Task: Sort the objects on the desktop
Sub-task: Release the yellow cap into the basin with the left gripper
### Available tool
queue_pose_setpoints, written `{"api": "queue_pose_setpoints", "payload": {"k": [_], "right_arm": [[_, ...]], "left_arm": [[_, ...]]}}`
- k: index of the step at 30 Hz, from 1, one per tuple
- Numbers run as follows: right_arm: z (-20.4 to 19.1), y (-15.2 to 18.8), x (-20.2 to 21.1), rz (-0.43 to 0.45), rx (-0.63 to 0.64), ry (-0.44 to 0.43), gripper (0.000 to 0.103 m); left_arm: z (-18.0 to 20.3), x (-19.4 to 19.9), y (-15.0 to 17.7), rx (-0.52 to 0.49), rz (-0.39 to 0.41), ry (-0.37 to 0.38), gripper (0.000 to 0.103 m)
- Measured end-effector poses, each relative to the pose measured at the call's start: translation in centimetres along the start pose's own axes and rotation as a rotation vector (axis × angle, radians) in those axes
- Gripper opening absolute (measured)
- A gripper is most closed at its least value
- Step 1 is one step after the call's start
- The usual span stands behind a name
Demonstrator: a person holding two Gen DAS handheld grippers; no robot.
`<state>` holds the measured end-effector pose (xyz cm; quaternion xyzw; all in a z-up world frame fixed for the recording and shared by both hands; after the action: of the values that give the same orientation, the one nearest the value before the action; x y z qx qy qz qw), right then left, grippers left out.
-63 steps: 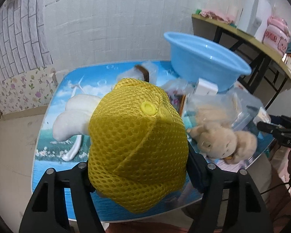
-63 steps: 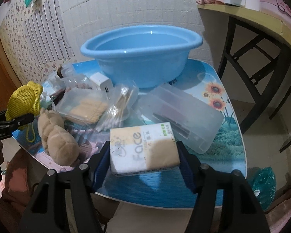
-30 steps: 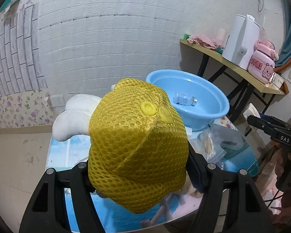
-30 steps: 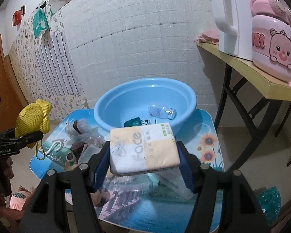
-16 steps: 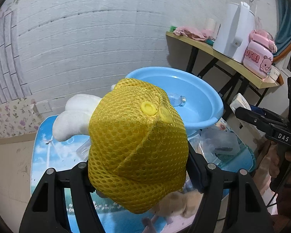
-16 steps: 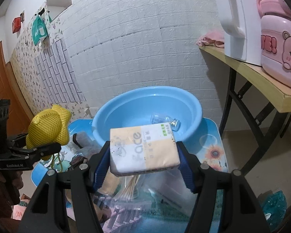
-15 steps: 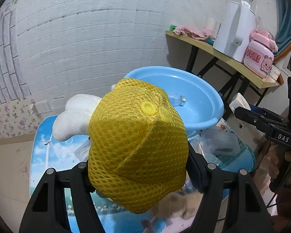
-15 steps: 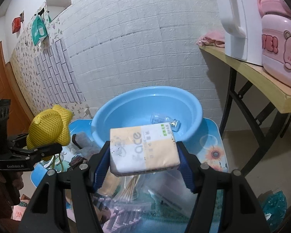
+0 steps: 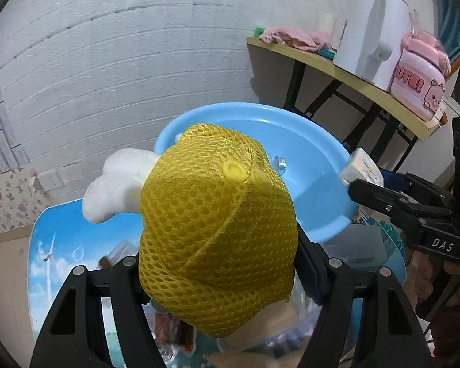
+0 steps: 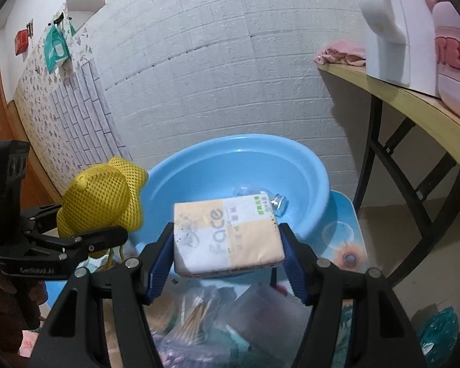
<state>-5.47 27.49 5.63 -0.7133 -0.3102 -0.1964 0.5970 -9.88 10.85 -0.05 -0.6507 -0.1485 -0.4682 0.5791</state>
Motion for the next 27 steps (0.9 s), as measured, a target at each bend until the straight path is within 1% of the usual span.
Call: {"api": "queue_pose_setpoints", "payload": {"k": [1,4,8,10,11,21,23,25,27], "right_arm": [[0.2,-0.1,-0.4,-0.002,-0.004,-0.001,0.064],[0.5,-0.4,-1.1,-0.002,-0.009,-0.007,0.064],[0.7,-0.6,-1.7,0.001,-0.002,-0.004,0.064],[0.8,-0.7,-2.1,-0.003,-0.004,-0.01,0.064],[0.8,-0.7,-2.3,-0.007,-0.002,-0.011,0.064],[0.1,-0.4,-3.1,-0.042,0.003,-0.039,0.065],[-0.5,-0.3,-3.2,-0.051,0.026,-0.024,0.066],[-1.3,0.0,-2.9,-0.046,0.059,0.014,0.075],[-1.7,0.3,-2.5,-0.043,0.066,0.02,0.076]], "left_arm": [[0.1,-0.4,-0.2,-0.006,-0.003,-0.001,0.073],[0.3,-0.9,-0.8,-0.019,-0.007,0.021,0.075],[0.9,-1.2,-1.3,-0.052,-0.006,0.013,0.076],[1.0,-1.2,-1.5,-0.056,-0.001,0.016,0.085],[1.0,-1.1,-1.6,-0.058,0.002,0.019,0.086],[0.4,-0.6,-0.6,-0.04,-0.001,0.009,0.087],[0.0,-0.4,-0.2,-0.03,-0.001,0.006,0.087],[-0.3,-0.1,0.2,-0.02,-0.001,0.0,0.087],[-0.6,0.3,0.6,-0.012,0.0,-0.001,0.087]]}}
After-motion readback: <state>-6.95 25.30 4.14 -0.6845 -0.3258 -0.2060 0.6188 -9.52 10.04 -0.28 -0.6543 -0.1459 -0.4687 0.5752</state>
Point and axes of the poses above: each gripper's, at about its wrist camera, not at the fingertips, and x roughly against the way its jaws point, z to its right, y to its underside, the point moved 1 cm from there along -x, roughly the way its jaws point, and after that the axes turned 6 degrees about -z, right-handed, at the moved point
